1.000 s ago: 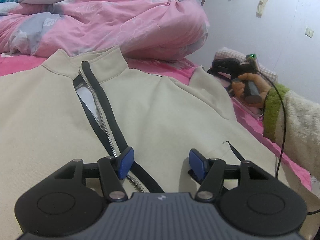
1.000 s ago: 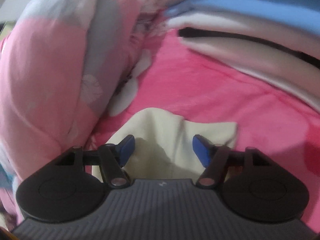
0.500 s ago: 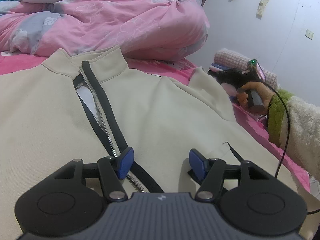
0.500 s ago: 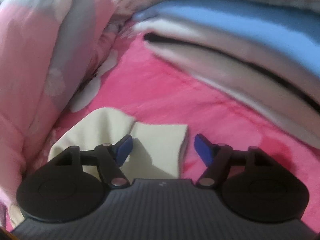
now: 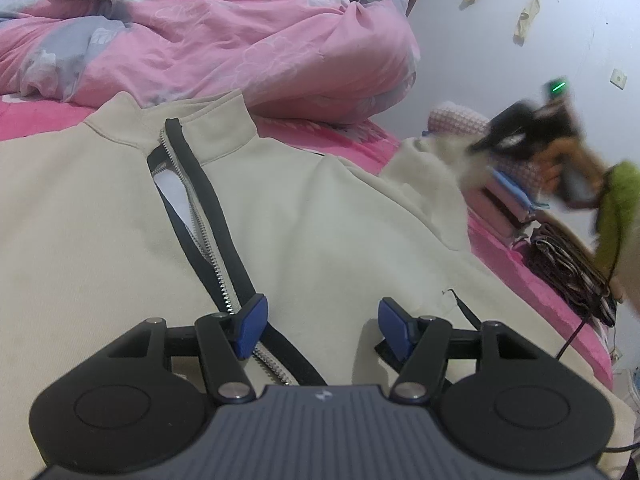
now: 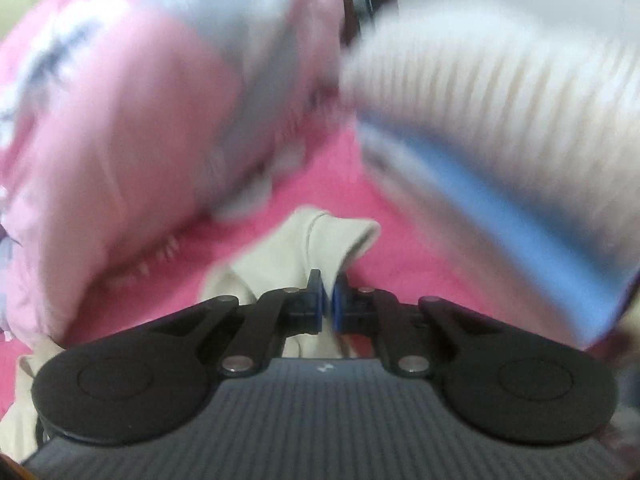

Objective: Fold clothes
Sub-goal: 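Grasp the sleeve cuff with the right tool and lift it, then carry the sleeve across the hoodie body with the right tool and release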

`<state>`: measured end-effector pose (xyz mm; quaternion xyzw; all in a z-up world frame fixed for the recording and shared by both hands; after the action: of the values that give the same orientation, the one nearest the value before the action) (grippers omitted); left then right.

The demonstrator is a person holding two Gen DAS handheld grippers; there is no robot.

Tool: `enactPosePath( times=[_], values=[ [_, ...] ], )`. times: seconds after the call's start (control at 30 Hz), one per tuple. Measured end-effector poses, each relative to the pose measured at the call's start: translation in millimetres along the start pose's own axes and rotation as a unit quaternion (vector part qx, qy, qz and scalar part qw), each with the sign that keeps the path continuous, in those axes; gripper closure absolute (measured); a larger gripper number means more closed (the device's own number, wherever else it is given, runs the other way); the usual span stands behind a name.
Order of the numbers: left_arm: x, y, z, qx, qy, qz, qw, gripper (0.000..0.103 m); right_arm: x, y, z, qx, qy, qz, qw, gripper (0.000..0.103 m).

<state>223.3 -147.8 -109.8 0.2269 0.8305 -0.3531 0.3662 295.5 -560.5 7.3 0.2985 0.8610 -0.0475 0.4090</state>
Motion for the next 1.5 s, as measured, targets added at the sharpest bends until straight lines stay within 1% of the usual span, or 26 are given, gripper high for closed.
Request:
enactPosePath(
  times=[0.1, 0.17, 0.23, 0.33, 0.47, 0.57, 0.6, 0.67, 0.83, 0.97, 1.03, 1.1, 1.13, 1.2, 1.3, 1.4, 1.47, 1.5],
  values=[
    [-0.1, 0.0, -0.3, 0.000, 0.001, 0.000, 1.0000, 0.040, -35.4, -9.5, -58.4, 0.014, -0.054, -0.023, 0.998, 0.100],
    [-0.1, 0.2, -0.3, 0.000, 0.001, 0.000, 1.0000, 0.040, -57.0, -20.7, -89.3, 0.034, -0.082, -0.034, 0.995, 0.100],
    [-0.3, 0.4, 0.0, 0.000, 0.001, -0.001, 1.0000, 0.040, -74.7, -34.3, -113.0, 0.056, -0.098, -0.034, 0.993, 0.100],
    [-0.4, 0.8, 0.6, 0.000, 0.002, -0.001, 1.0000, 0.040, -91.4, -50.5, -137.3, 0.080, -0.113, -0.036, 0.990, 0.100],
    [-0.5, 1.6, 1.0, 0.001, 0.002, -0.003, 1.0000, 0.040, -103.7, -66.8, -149.5, 0.096, -0.119, -0.033, 0.988, 0.100],
    [-0.8, 0.7, 1.7, -0.002, 0.004, 0.000, 1.0000, 0.040, -112.5, -74.7, -148.8, 0.113, -0.116, -0.030, 0.986, 0.100],
    [-0.8, 0.2, 2.0, -0.004, 0.005, 0.001, 1.0000, 0.040, -109.8, -75.9, -160.2, 0.117, -0.116, -0.030, 0.986, 0.100],
    [-0.8, -0.2, 2.4, -0.006, 0.005, 0.003, 1.0000, 0.040, -112.3, -81.5, -159.5, 0.125, -0.115, -0.029, 0.985, 0.100],
    [-0.4, -0.1, 3.4, -0.007, 0.006, 0.003, 1.0000, 0.040, -96.8, -105.4, -158.3, 0.130, -0.103, -0.004, 0.986, 0.100],
    [-0.5, -0.9, 4.2, -0.009, 0.007, 0.005, 0.9999, 0.040, -89.6, -121.0, -162.9, 0.127, -0.106, 0.015, 0.986, 0.100],
    [-0.5, -1.0, 4.3, -0.010, 0.006, 0.005, 0.9999, 0.040, -89.8, -113.7, -171.7, 0.110, -0.121, 0.010, 0.986, 0.100],
    [-1.8, -0.3, 2.9, -0.010, 0.004, -0.002, 0.9999, 0.040, -93.3, -95.6, -183.7, 0.091, -0.134, -0.002, 0.987, 0.100],
    [-3.8, 0.1, 1.1, -0.014, 0.004, -0.009, 0.9999, 0.040, -95.1, -82.2, -191.3, 0.075, -0.137, -0.009, 0.988, 0.100],
    [-9.1, -1.6, -7.1, -0.039, 0.007, -0.019, 0.9990, 0.041, -97.8, -49.5, -209.6, 0.041, -0.143, -0.033, 0.988, 0.100],
    [-19.2, -8.8, -37.3, -0.060, 0.003, -0.023, 0.9980, 0.040, -99.6, 6.5, -239.3, -0.010, -0.153, -0.082, 0.985, 0.100],
    [-33.7, -9.1, -87.9, -0.071, -0.012, -0.057, 0.9958, 0.040, -51.4, 65.9, -239.4, -0.069, -0.097, -0.113, 0.987, 0.100],
    [-40.5, -4.1, -132.1, -0.078, -0.034, -0.088, 0.9925, 0.040, -18.5, 105.2, -240.3, -0.108, -0.058, -0.132, 0.984, 0.099],
    [-40.6, -1.0, -156.3, -0.090, -0.045, -0.097, 0.9902, 0.039, -1.9, 124.7, -241.1, -0.128, -0.039, -0.142, 0.981, 0.099]
  ],
)
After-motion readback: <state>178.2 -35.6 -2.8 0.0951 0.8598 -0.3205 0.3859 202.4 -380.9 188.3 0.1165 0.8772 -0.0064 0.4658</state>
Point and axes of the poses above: each gripper's, at about its wrist camera, not at the fingertips, and z roughly the way its jaws point, y to its left, x to its underside, the point moved 7 cm from there along z, roughly the way its jaws point, and after that the axes turned 5 degrees about x, right-handed, at the moved point
